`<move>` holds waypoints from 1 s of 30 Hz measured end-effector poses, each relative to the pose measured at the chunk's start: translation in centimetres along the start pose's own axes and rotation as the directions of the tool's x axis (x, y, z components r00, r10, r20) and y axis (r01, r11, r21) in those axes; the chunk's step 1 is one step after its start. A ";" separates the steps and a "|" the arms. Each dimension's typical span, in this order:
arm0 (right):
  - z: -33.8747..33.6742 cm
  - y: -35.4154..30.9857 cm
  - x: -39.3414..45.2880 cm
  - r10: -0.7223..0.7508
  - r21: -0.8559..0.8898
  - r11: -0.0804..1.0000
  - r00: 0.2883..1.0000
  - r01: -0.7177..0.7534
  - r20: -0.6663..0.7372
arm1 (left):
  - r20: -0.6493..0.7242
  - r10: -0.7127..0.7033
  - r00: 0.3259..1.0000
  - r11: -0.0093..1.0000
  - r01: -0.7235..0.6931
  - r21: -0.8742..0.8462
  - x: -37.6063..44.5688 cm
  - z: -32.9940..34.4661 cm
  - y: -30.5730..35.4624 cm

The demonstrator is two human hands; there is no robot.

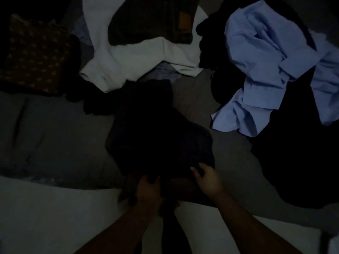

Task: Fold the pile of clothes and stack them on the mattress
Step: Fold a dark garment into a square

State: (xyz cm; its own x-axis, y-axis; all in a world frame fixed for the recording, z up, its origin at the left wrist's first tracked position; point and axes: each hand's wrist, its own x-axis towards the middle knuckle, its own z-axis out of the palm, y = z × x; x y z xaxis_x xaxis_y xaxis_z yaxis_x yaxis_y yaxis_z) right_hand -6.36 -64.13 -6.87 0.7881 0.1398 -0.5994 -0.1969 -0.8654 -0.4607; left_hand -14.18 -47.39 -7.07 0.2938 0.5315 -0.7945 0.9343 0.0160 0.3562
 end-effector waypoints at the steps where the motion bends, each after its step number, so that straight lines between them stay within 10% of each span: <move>1: -0.6 -0.2 -0.3 -0.013 0.076 0.997 1.000 0.014 -0.014 | -0.031 0.018 0.999 1.000 -0.019 -0.021 0.3 -0.1 0.0; 4: -2.5 1.5 -0.9 0.012 0.180 0.984 1.000 -0.008 -0.021 | -0.131 0.111 0.985 0.994 -0.111 0.007 -0.3 -1.2 -0.5; 9: -3.8 5.7 -3.7 0.041 -0.030 0.999 0.916 -0.032 0.399 | -0.092 0.358 0.929 0.932 -0.350 0.092 -2.4 -3.7 -4.7; 14: -2.2 4.6 -6.1 -0.070 0.037 0.997 0.994 0.067 0.089 | 0.138 0.556 0.819 0.740 -0.564 0.366 -5.3 -6.0 -8.2; 17: 0.6 2.4 -6.2 0.054 0.097 0.993 0.979 -0.074 0.196 | 0.403 0.521 0.752 0.588 -0.659 0.469 -5.4 -6.5 -9.1; 24: -2.6 3.3 -5.8 0.185 -0.415 0.901 0.978 -0.130 0.096 | 0.755 0.432 0.493 0.366 -0.861 0.353 -3.6 -6.0 -5.1; 27: -9.6 5.2 -4.8 0.099 -0.714 0.692 0.993 -0.110 -0.058 | 0.750 0.337 0.569 0.425 -0.803 0.419 -1.6 -5.9 -0.3; 30: -15.0 6.5 -2.5 0.084 -0.679 0.712 0.982 -0.177 -0.168 | 0.337 0.564 0.754 0.584 -0.652 0.484 1.9 -6.3 4.9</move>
State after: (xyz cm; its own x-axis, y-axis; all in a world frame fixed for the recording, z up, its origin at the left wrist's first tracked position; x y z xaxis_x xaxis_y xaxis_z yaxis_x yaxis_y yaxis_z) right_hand -0.88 -77.39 1.49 0.8555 -0.0165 -0.5176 0.1160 -0.9680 0.2225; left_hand -10.28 -41.01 -3.75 0.8165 0.1248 -0.5637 0.4513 -0.7469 0.4884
